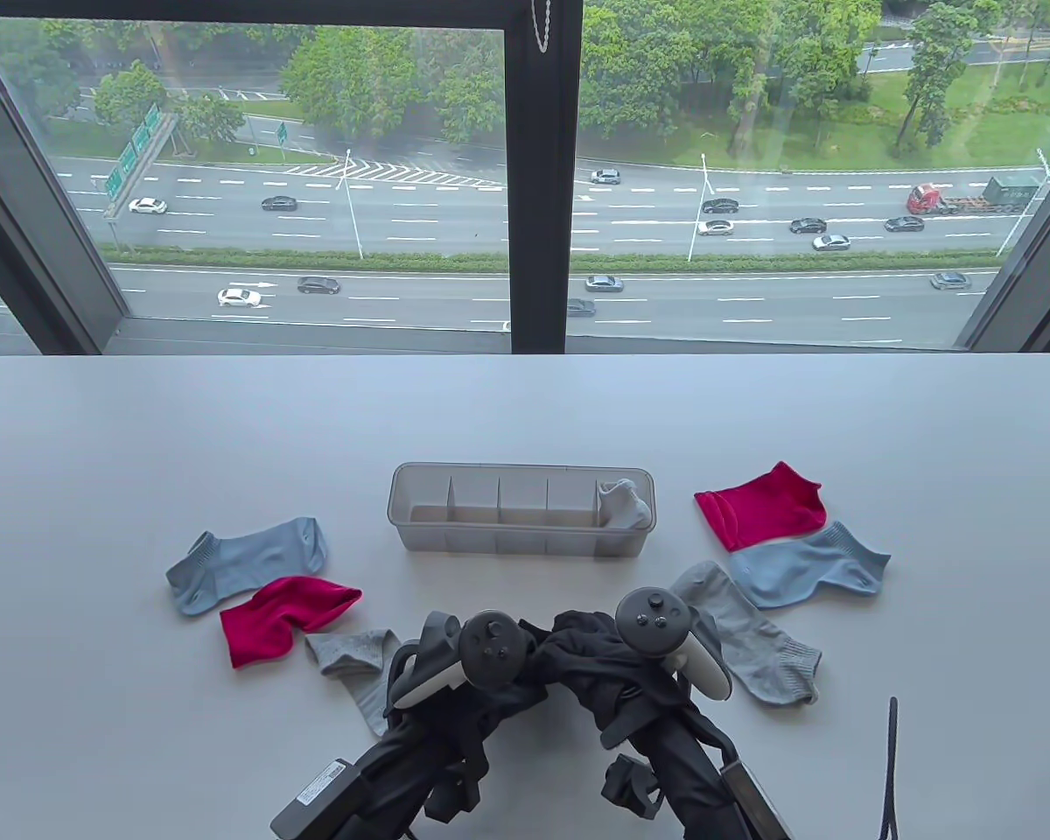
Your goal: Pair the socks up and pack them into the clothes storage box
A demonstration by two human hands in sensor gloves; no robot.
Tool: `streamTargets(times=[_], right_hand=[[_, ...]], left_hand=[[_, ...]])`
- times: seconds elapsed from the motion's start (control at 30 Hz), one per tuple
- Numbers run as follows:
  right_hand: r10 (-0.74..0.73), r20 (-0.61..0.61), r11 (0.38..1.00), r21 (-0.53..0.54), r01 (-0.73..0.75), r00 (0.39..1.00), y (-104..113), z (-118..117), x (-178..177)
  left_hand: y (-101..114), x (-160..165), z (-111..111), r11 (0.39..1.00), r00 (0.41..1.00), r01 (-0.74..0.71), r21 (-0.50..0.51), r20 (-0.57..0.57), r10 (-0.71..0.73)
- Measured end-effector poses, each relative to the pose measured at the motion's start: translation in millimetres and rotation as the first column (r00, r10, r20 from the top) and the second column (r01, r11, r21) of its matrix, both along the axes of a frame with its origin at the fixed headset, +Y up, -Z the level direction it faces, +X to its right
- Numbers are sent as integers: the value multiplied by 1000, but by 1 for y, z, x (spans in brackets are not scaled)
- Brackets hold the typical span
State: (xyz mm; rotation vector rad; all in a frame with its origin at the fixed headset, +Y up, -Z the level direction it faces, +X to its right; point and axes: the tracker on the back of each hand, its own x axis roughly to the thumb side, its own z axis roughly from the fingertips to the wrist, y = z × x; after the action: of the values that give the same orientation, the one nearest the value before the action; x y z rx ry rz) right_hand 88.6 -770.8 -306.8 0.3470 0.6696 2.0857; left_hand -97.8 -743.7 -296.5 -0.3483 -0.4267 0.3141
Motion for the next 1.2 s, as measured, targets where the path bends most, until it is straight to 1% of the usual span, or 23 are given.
streamTargets(times=[0.03,0.1,0.13,0.23,0.3,0.37,0.43,0.5,0.53,0.6,0.63,0.67,0.73,0.8,0.83,0.93,0.97,1.03,1.07,1.13,1.2], right_hand=[[2,28,1000,10,-2,1000,-2,0,2],[-27,42,1000,-6,27,999,-2,1,3],[-26,43,1000,-1,27,999,-2,1,3],[-28,-21,1000,4,28,999,-1,1,0],[4,-12,1000,25,-4,1000,1,0,-2],[50,-35,998,51,-48,998,3,1,-4],[49,-46,998,48,-46,998,1,2,-3],[-32,-5,999,-18,32,999,-3,2,-2],[-52,-10,998,-31,51,999,-4,2,-2],[-28,-55,1000,-7,28,998,-3,2,-1],[-12,-96,1000,-5,11,995,-2,2,-2],[13,-107,1000,7,-12,994,0,2,-2],[22,-54,999,30,-20,998,3,1,-3],[26,-58,999,24,-24,998,2,1,-3],[24,-41,1000,21,-23,999,0,1,-1],[-32,6,999,-8,32,999,-2,3,1],[-25,14,1000,7,25,1000,-2,3,1],[14,-56,999,32,-12,998,0,3,0],[28,-61,999,40,-26,998,1,3,-1],[32,-32,998,53,-30,999,5,2,-4],[31,-40,998,57,-28,999,4,3,-4]], left_hand=[[2,1,1,999,1000,-30,32,9,30],[4,2,1,996,999,-50,68,17,48],[5,2,1,997,999,-44,68,21,43],[3,0,-1,999,999,-32,29,27,31],[0,-1,-2,1000,1000,-2,-21,31,3],[-2,-2,-2,1000,999,2,-25,34,-2],[-3,-2,-3,999,999,18,-49,33,-16],[-1,-1,-3,999,999,16,-37,40,-14],[0,-1,-2,999,999,15,-28,36,-14],[1,-2,-2,999,999,20,-35,43,-18],[1,-2,-2,999,999,14,-31,39,-13],[1,-2,-3,1000,999,7,-22,32,-6],[0,-2,-1,1000,1000,16,0,20,-16],[2,-2,-1,1000,1000,12,22,9,-12],[4,-2,0,999,1000,-5,39,12,5],[7,-1,1,996,999,-42,76,23,40],[8,-1,0,997,999,-31,68,22,30],[7,-3,0,998,999,-30,52,26,28],[6,-3,-1,999,999,-31,44,27,30],[3,-3,0,1000,999,-7,9,41,7],[3,-3,-1,1000,999,-6,7,41,5]])
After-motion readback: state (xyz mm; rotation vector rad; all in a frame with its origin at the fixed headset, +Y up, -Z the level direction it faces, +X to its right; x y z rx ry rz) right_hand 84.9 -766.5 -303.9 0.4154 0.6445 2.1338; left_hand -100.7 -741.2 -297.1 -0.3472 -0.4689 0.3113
